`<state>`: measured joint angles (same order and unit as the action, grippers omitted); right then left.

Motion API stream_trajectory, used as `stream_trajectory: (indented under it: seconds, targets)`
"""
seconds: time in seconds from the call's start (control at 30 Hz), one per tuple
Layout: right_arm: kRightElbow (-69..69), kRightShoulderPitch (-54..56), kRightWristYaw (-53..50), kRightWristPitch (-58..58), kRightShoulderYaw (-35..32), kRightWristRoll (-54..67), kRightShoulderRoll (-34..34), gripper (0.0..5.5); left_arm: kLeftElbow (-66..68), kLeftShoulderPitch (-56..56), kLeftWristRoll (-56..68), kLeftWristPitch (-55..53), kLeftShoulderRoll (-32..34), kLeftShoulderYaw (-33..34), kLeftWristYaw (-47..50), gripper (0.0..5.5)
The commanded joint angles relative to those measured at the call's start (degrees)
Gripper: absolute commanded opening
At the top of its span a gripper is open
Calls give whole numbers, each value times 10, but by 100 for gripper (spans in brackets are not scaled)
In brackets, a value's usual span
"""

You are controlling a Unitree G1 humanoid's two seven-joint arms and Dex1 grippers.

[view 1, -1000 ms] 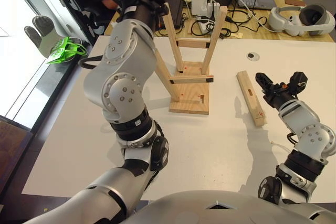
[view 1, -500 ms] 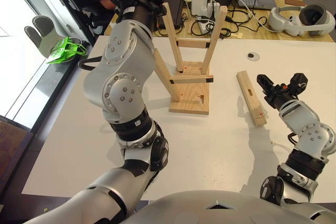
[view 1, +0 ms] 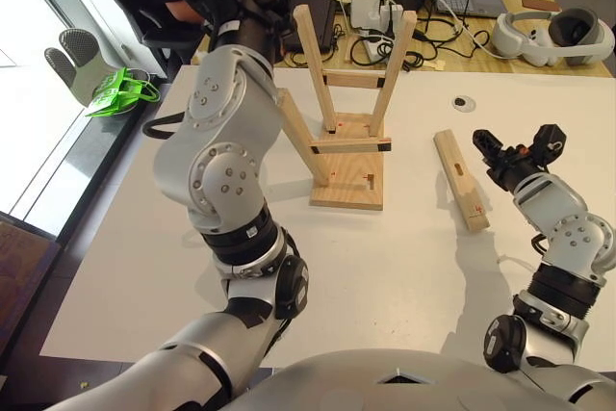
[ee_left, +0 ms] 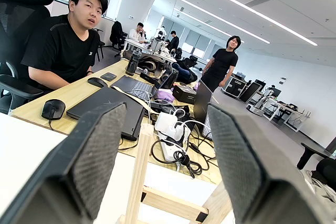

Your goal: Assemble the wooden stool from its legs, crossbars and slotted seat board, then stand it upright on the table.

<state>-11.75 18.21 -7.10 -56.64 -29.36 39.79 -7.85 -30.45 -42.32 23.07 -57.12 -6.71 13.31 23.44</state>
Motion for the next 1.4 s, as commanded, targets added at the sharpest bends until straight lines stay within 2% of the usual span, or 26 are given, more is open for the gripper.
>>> stream_trajectory:
  seconds: [0.03,0.17,0.27,0.5,0.87,1.0,1.2,1.4]
  targets:
    - [-75,58,-9,115,102,-114,-32,386,6,8,-24,15,13,-19,-10,287]
    - [-88,60,-32,162,152,-158,14,386,9,24,-55,32,27,-47,-22,287]
    - [-104,67,-17,205,190,-189,15,386,4,29,-75,40,41,-59,-31,287]
    - [-95,51,0,258,228,-243,14,386,-4,71,-122,69,49,-83,-41,287]
    - [-28,-71,60,-21,72,-137,-58,386,-21,82,-144,61,40,-74,-53,287]
    - [-21,-97,108,-84,76,-116,-91,386,-25,85,-150,61,26,-82,-54,287]
    - [0,-111,178,-85,127,-129,-149,386,-23,82,-158,64,16,-84,-55,287]
    - [19,-103,194,-76,141,-136,-149,386,-24,80,-165,65,13,-79,-58,287]
